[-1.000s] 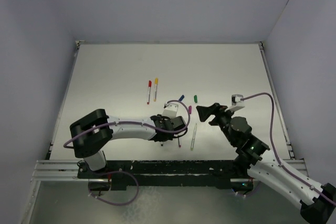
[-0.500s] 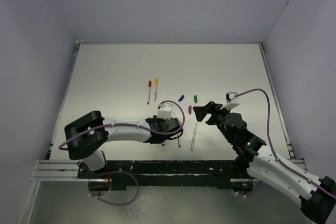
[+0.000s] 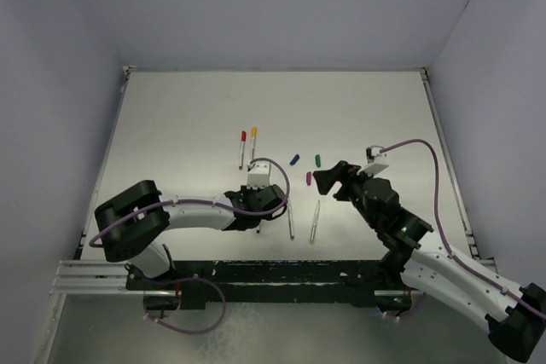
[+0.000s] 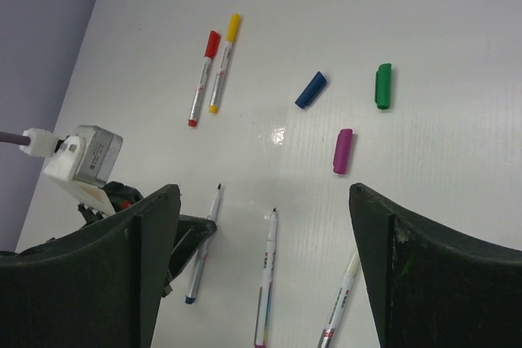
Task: Insert the pens into the pen caps
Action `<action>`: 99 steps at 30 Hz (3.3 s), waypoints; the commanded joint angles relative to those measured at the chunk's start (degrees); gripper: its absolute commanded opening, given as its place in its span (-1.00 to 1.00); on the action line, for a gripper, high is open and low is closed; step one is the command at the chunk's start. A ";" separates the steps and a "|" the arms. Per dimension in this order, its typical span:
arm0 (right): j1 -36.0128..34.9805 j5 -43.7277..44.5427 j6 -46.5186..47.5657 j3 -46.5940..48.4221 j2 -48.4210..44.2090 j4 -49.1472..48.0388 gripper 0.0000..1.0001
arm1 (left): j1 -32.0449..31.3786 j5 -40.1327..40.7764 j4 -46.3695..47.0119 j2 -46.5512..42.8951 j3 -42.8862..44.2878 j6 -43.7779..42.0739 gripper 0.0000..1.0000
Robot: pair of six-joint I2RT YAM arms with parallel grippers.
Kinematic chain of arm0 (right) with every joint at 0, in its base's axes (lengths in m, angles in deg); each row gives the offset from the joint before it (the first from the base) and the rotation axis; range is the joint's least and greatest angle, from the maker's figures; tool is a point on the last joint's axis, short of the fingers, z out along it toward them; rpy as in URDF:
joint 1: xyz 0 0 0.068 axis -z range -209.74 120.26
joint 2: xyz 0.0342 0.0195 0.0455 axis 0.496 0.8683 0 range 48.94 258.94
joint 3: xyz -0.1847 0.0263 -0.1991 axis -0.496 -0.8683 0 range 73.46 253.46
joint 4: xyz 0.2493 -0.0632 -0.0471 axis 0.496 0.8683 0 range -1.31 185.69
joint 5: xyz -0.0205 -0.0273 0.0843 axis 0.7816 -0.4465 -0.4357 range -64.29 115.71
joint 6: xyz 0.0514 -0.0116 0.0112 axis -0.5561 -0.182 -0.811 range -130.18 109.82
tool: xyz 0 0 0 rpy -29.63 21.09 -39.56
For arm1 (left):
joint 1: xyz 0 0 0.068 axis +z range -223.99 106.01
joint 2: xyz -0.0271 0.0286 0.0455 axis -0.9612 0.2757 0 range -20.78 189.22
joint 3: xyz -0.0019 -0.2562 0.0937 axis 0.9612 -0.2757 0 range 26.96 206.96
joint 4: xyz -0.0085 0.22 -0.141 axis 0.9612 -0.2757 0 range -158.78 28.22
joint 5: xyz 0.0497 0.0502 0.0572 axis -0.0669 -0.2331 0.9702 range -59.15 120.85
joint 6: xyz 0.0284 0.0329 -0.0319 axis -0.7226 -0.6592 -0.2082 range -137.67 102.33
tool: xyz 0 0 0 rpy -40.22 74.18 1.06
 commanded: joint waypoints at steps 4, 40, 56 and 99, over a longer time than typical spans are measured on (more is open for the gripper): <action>0.03 1.13 0.48 5.40 3.84 -0.10 0.67 | 0.21 -11.73 -2.94 5.35 -5.44 -0.88 -1.00; 2.33 3.53 -0.06 42.13 64.09 11.16 0.12 | -0.28 -9.00 -10.89 -27.85 -4.75 -13.89 -1.00; 4.94 1.48 -1.12 45.72 71.33 9.35 0.13 | -0.28 -9.59 -7.63 -26.99 -6.21 -15.03 -1.00; 2.86 7.33 -2.87 46.65 82.19 24.07 -0.26 | -0.20 -8.94 -5.13 -25.81 -6.05 -16.03 -1.00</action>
